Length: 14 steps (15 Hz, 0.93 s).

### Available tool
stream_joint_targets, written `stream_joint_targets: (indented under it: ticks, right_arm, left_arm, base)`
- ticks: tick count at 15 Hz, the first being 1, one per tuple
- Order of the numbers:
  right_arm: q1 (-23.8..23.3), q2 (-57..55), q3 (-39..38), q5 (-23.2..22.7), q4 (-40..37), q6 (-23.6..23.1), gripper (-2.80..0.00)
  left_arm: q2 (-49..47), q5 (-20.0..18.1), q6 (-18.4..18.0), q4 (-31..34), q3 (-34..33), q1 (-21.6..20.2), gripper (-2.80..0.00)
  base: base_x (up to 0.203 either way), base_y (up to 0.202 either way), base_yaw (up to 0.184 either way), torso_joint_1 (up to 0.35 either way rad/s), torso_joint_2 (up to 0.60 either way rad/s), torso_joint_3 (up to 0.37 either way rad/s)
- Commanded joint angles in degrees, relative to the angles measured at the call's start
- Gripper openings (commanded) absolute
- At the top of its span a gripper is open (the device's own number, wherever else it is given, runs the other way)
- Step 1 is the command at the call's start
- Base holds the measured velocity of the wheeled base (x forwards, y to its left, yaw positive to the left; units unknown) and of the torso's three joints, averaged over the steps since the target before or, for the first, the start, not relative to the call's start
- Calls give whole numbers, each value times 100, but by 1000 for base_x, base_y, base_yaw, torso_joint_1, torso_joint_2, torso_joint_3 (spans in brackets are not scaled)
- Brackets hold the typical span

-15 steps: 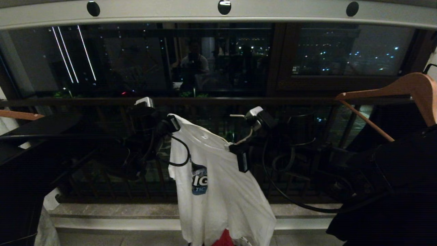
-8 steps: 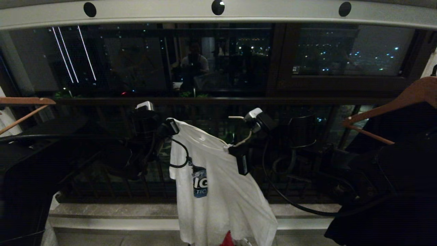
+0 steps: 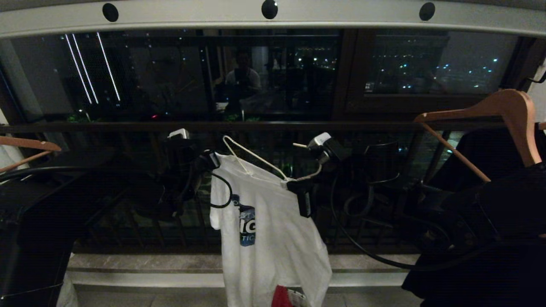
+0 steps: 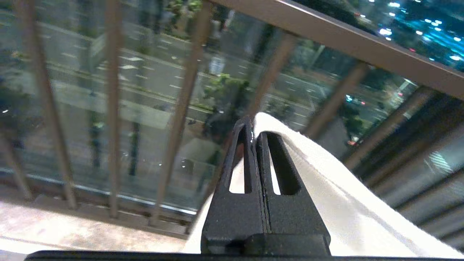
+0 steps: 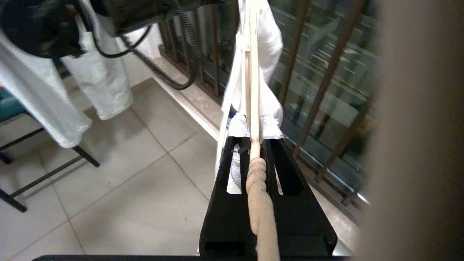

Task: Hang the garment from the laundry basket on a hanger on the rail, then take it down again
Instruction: Take the clothes off the clothes rack

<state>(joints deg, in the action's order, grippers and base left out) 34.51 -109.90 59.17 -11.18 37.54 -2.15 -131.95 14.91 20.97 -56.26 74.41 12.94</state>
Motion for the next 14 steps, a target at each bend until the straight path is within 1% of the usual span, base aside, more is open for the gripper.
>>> stream_joint_targets:
  ticks: [1, 2, 6, 9, 10, 13, 14]
  right_arm:
    - [3, 3, 20, -7, 24, -5, -280]
    - [3, -5, 33, -7, 34, 4, -280]
    - [3, -117, 42, -7, 228, 13, -280]
    - [3, -208, 69, 11, 455, 21, -280]
    - [3, -223, 85, 91, 468, 21, -280]
    - [-15, -312, 200, 273, 571, 99, -280]
    - [-15, -354, 223, 309, 656, 129, -280]
  left_arm:
    - [-45, 21, 12, -17, 14, -55, -280]
    - [-35, 21, 6, -17, -72, -25, -280]
    - [97, 7, -12, -25, -559, 445, -280]
    - [219, -12, -92, 40, -847, 706, -280]
    - [218, -19, -170, 120, -909, 756, -280]
    - [212, -29, -229, 168, -1057, 891, -280]
    - [214, -32, -332, 160, -1104, 908, -280]
  base:
    - [0, 0, 0, 0, 0, 0]
    - [0, 0, 0, 0, 0, 0]
    - [0, 0, 0, 0, 0, 0]
    - [0, 0, 0, 0, 0, 0]
    - [0, 0, 0, 0, 0, 0]
    - [0, 0, 0, 0, 0, 0]
    - [0, 0, 0, 0, 0, 0]
